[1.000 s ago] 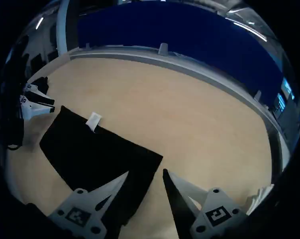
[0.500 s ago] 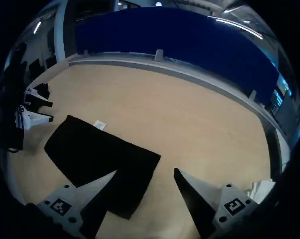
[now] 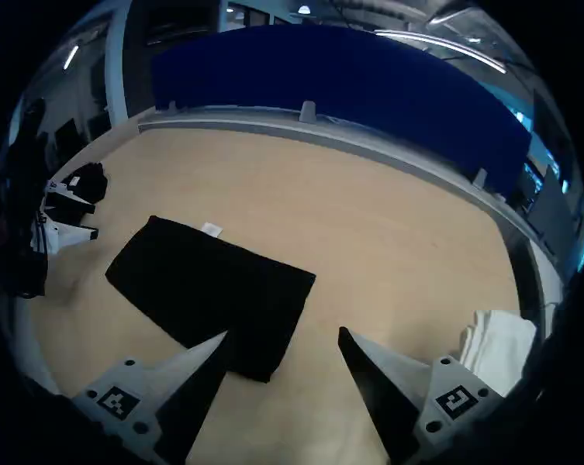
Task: Fold towel
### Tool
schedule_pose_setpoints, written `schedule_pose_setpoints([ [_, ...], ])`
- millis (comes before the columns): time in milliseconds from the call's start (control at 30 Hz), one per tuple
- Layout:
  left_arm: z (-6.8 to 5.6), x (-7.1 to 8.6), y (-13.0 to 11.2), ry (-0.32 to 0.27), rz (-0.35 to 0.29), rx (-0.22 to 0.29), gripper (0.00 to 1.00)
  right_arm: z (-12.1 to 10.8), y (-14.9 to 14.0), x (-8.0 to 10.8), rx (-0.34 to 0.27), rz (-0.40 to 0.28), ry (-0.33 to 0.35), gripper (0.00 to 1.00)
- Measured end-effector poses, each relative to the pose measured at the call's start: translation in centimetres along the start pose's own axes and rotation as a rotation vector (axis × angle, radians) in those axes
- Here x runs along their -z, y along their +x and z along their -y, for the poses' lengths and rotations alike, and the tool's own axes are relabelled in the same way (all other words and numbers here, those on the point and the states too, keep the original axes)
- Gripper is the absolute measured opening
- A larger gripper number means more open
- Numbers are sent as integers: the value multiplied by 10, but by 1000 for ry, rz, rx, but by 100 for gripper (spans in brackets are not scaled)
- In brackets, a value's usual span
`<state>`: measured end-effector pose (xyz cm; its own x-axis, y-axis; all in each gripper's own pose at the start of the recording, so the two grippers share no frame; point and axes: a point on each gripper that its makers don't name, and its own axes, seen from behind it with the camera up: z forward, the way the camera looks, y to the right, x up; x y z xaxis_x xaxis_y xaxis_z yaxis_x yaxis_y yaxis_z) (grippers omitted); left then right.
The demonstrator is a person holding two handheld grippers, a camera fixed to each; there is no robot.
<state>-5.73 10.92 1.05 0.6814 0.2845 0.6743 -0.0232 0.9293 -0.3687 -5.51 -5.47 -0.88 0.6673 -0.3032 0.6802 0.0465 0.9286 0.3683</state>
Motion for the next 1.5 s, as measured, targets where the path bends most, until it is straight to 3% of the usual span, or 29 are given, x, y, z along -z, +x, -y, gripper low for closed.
schedule_pose_setpoints([
  [167, -1, 19, -16, 14, -2, 29, 92, 2, -11, 17, 4, -1, 0, 100],
  [367, -3, 33, -25, 26, -9, 68, 92, 4, -18, 23, 27, 5, 21, 100],
  [633, -4, 53, -34, 49, -20, 115, 92, 7, -26, 17, 83, 29, 70, 100],
  [1133, 9, 93, -70, 141, -14, 185, 92, 33, -48, -5, 228, 110, 190, 100],
  [1300, 12, 102, -72, 157, -18, 205, 92, 32, -54, -13, 249, 139, 201, 93],
  [1500, 12, 110, -73, 163, -20, 214, 92, 28, -68, -21, 261, 197, 209, 73],
])
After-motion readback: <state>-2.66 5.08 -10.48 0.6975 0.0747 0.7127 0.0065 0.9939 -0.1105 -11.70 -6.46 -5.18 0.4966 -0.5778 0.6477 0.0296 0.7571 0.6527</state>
